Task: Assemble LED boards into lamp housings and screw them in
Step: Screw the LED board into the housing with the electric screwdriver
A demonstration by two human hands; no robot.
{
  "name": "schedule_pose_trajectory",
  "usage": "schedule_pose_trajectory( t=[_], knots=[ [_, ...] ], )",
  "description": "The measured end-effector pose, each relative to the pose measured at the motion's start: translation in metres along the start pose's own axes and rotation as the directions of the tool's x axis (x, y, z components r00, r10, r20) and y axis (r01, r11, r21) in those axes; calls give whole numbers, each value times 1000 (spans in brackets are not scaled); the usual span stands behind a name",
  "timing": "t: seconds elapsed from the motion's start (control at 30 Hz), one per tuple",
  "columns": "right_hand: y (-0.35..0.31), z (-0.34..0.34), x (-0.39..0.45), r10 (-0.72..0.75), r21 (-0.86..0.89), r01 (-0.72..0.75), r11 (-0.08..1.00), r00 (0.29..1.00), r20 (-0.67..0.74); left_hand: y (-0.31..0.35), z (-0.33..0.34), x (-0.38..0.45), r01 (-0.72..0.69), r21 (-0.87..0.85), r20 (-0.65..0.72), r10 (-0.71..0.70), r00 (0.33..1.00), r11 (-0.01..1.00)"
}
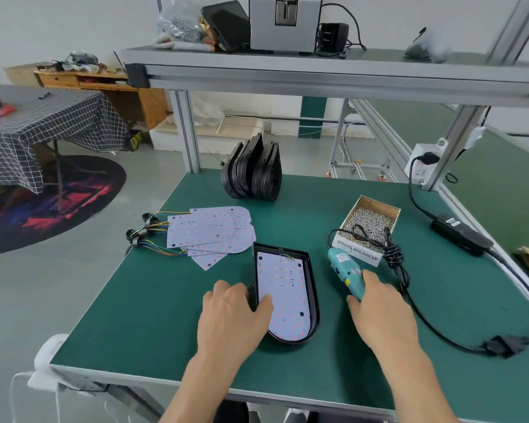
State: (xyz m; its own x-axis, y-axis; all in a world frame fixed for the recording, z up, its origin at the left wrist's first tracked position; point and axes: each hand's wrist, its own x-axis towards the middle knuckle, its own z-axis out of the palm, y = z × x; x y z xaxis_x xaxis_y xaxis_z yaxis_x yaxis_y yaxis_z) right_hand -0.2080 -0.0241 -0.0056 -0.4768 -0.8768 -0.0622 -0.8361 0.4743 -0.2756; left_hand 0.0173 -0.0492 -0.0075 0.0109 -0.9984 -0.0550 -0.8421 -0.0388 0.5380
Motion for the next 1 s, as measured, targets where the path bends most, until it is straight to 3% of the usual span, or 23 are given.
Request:
schedule_pose_trajectory(
  t=[0.13, 0.27, 0.43, 0.53, 0.6, 0.63, 0.7, 0.73, 0.8, 0.83, 0.87, 1.0],
  knots=[
    [-2, 1, -5, 9, -24, -9, 1000, 1000, 14, 6, 0, 5, 14, 46, 95, -18, 995, 999],
    [-1, 0, -7, 20, -75, -19, 997, 1000, 15, 9, 0, 9, 46, -29, 148, -42, 988, 999],
    [3, -1, -5, 0, -143, -1, 990, 1000, -8, 12, -5, 13, 164, -380, 181, -101, 978, 910],
    [5, 0, -8, 12, -165, -14, 986, 1000, -13, 13, -11, 12, 160, -531, 158, -88, 983, 832],
    [2, 0, -15, 10, -210, -29, 977, 996, -88, 14, -19, 13, 156, -616, 141, -86, 986, 773],
    [-1, 2, -21, -29, -126, 8, 992, 987, -159, 15, -25, 14, 161, -666, 139, -91, 986, 728],
    [-12, 6, -38, -119, 236, 194, 952, 947, -298, 20, -38, 17, 175, -792, 150, -92, 984, 585],
    [-21, 5, -49, -122, 478, 249, 842, 952, -281, 25, -47, 18, 178, -854, 151, -93, 984, 489],
    [-44, -1, -79, -203, 850, 111, 515, 979, -5, 36, -66, 20, 136, -929, 113, -87, 990, 345],
    [-54, -3, -91, -279, 925, 12, 379, 955, 102, 42, -76, 21, 104, -946, 83, -80, 993, 306],
    [-61, -2, -101, -339, 949, -37, 314, 929, 149, 48, -85, 21, 77, -959, 59, -75, 995, 272],
    [-77, -7, -122, -440, 915, 90, 393, 892, 101, 67, -111, 21, 33, -991, 22, -92, 995, 126]
  ],
)
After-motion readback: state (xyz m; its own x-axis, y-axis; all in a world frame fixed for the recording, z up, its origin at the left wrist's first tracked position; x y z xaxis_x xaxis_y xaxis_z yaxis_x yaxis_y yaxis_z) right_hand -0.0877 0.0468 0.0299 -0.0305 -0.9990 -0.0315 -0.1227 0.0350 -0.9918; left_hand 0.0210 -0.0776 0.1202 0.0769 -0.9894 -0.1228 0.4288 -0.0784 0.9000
